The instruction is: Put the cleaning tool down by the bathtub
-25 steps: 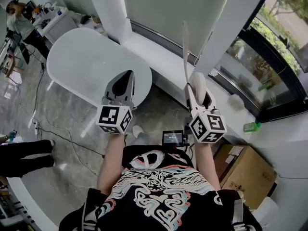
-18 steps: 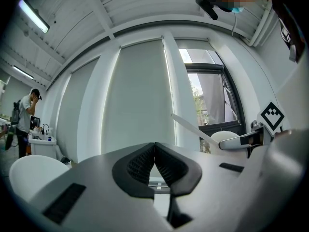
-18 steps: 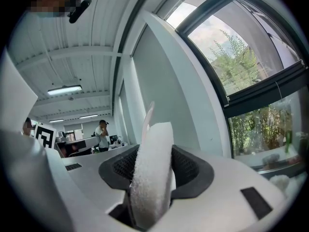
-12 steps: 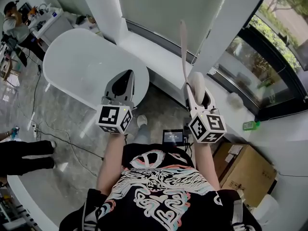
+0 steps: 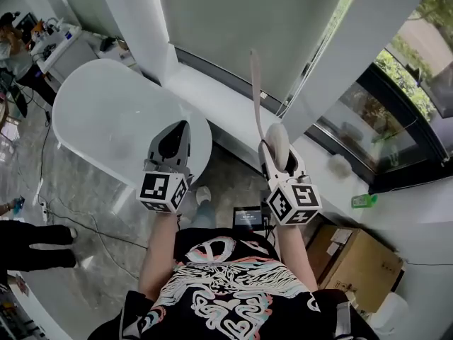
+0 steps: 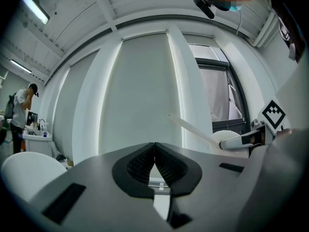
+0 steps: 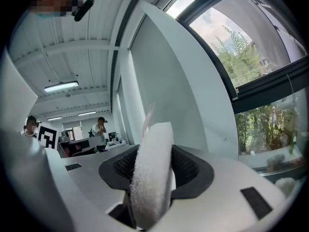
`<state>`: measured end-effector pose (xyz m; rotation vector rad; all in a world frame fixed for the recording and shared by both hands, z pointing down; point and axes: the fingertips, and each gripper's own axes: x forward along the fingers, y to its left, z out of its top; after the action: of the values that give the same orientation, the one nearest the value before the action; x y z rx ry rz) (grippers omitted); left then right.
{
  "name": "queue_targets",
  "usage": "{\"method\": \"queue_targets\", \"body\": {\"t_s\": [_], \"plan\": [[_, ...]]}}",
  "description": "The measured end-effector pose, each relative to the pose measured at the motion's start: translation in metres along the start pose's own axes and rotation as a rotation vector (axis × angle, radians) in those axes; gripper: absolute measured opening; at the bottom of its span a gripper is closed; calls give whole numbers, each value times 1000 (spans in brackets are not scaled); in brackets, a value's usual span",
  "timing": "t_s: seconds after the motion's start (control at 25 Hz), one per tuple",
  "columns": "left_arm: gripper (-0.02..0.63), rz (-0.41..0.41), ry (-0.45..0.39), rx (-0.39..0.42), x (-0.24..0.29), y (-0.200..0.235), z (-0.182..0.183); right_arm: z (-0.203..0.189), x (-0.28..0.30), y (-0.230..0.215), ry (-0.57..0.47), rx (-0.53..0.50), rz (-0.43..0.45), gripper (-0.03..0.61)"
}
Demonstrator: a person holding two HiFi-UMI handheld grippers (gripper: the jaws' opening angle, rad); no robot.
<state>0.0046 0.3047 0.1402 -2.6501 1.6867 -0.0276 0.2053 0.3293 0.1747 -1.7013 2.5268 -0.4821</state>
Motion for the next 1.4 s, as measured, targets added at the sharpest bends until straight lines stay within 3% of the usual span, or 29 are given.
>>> {"method": "queue_targets", "body": {"t_s": [0.84,1.4], "plan": [[17,-59,31,-51,136,160,-13,18,199,24,37,-27,-42,212],[17,-47,27,-76,180,218,-22,17,263,28,48,-36,-33,212]]}}
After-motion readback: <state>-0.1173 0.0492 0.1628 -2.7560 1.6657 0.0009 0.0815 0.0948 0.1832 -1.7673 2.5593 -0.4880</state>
